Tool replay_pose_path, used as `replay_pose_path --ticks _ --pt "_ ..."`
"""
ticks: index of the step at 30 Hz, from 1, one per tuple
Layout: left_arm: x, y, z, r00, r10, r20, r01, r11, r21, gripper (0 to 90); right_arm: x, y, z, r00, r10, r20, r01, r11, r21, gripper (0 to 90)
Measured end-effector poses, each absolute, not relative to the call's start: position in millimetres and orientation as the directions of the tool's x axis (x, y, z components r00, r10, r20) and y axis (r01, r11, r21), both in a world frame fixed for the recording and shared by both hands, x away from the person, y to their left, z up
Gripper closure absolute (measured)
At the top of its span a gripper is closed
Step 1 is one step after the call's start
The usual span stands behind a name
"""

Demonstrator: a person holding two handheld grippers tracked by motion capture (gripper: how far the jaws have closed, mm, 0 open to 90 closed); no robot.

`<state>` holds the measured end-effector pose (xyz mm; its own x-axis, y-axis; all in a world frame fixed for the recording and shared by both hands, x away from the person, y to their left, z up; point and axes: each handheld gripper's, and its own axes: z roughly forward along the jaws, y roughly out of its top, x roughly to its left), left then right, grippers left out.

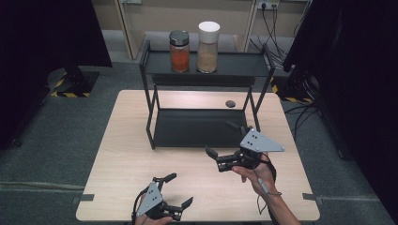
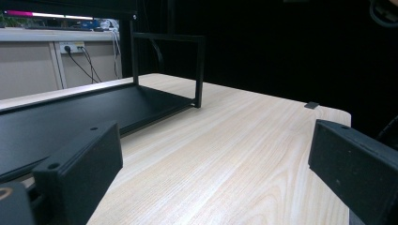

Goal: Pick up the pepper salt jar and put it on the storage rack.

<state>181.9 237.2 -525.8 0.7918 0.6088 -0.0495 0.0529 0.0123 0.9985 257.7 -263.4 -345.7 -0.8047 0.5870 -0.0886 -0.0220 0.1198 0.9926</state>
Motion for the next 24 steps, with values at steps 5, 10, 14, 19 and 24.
replay_pose_path --ticks 5,10,14,19,24 --pt "181.7 237.4 -526.0 0.79 0.612 -0.049 0.052 0.013 0.999 2.6 254.3 -261.6 -354.3 -0.81 0.58 -0.086 -0.013 0.129 0.992 0.3" --pt "181.8 237.5 -526.1 0.789 0.613 -0.048 0.05 0.013 0.999 2.6 251.4 -262.2 -361.7 -0.815 0.574 -0.074 -0.004 0.122 0.992 0.3" --pt "181.7 237.6 -526.1 0.789 0.613 -0.048 0.05 0.014 0.999 2.6 250.7 -262.6 -368.3 -0.816 0.575 -0.062 0.009 0.12 0.993 0.3" --pt "181.7 237.8 -526.0 0.788 0.614 -0.048 0.049 0.014 0.999 2.6 248.5 -262.8 -374.8 -0.814 0.578 -0.056 0.018 0.122 0.992 0.3" --pt "181.6 237.7 -526.1 0.788 0.614 -0.048 0.049 0.014 0.999 2.6 244.2 -262.4 -378.9 -0.814 0.577 -0.067 0.01 0.13 0.991 0.3"
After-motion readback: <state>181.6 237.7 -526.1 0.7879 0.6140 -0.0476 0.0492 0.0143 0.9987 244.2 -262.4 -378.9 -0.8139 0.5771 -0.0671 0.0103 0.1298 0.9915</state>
